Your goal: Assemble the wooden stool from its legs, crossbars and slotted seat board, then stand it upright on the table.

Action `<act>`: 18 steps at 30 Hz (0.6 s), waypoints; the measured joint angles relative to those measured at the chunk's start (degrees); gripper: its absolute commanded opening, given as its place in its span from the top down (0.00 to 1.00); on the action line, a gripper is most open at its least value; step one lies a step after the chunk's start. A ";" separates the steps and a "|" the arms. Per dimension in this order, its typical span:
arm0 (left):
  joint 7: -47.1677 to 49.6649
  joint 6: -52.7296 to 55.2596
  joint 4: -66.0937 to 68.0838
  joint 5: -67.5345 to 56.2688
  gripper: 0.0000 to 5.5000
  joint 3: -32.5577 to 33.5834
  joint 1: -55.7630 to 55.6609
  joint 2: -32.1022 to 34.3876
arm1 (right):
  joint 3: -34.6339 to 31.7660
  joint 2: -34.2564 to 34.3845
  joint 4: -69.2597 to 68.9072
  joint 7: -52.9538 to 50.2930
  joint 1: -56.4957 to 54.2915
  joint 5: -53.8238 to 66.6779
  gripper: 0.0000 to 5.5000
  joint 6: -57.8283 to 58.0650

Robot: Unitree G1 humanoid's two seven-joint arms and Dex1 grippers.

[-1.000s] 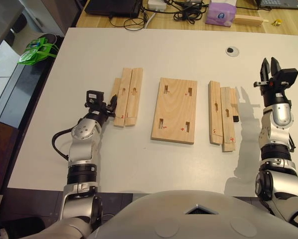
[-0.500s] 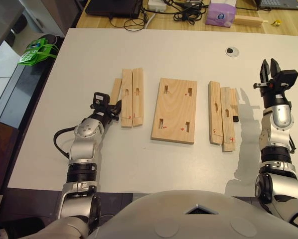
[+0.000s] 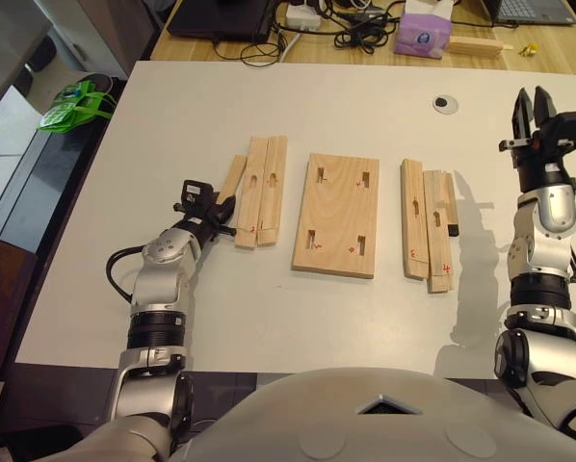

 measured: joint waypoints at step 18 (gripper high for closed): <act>-2.21 -11.80 -17.13 -1.34 0.76 -8.17 -18.35 -7.83 | 2.25 -1.19 -28.89 13.86 -6.29 31.57 0.45 38.87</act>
